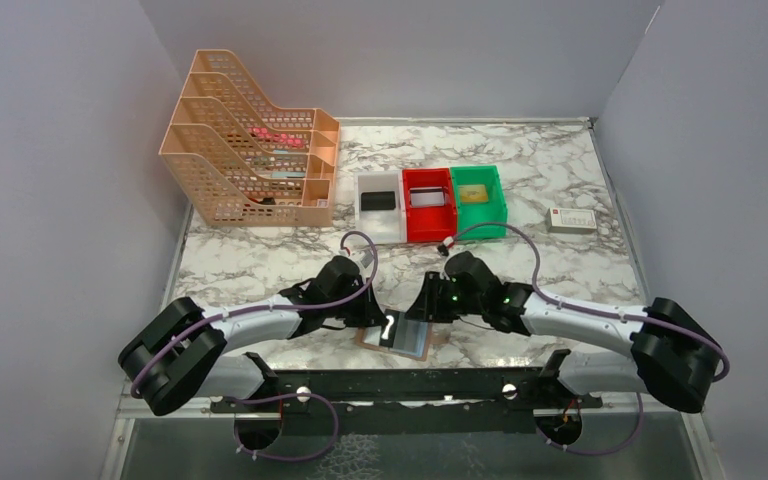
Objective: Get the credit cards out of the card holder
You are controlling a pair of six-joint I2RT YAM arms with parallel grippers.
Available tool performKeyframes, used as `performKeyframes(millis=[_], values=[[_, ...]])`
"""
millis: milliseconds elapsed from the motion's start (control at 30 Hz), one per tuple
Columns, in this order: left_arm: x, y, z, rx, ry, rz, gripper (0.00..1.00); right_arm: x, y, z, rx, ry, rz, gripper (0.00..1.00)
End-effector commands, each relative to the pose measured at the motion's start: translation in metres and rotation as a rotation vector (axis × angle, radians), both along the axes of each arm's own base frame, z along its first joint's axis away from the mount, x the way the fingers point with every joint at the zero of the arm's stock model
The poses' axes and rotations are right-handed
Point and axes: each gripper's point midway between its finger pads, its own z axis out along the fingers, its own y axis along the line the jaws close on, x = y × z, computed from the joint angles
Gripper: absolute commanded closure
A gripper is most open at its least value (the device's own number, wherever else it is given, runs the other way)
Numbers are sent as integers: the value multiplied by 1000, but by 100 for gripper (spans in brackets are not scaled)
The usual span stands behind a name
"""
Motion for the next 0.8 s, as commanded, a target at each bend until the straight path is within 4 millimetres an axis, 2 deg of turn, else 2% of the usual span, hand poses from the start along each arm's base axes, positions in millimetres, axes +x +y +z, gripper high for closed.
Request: performKeyframes(millis=[0,67,200,300,367,400,567,767], values=[[2,-1,7,-5,-25,-19,100,-17,35,8,157,55,144,62],[2,-2,8,-12,-28,-22,100,-19,35,-9,120,129,119,62],[2,-3,9,-21,-25,-27,100,-12,18,-34,7,152,22,62],[0,-5,10,-31,-21,-35,100,-12,4,-43,-48,150,-14,60],[-1,-6,10,-41,-15,-42,100,-17,3,-47,-45,159,3,60],[-5,-15,17,-103,-1,-63,95,-22,5,-57,-44,190,23,60],[-16,-27,24,-203,43,-104,81,-25,3,-72,-38,236,-19,61],[-18,-26,20,-201,59,-101,79,-27,-4,-80,-57,249,-49,64]])
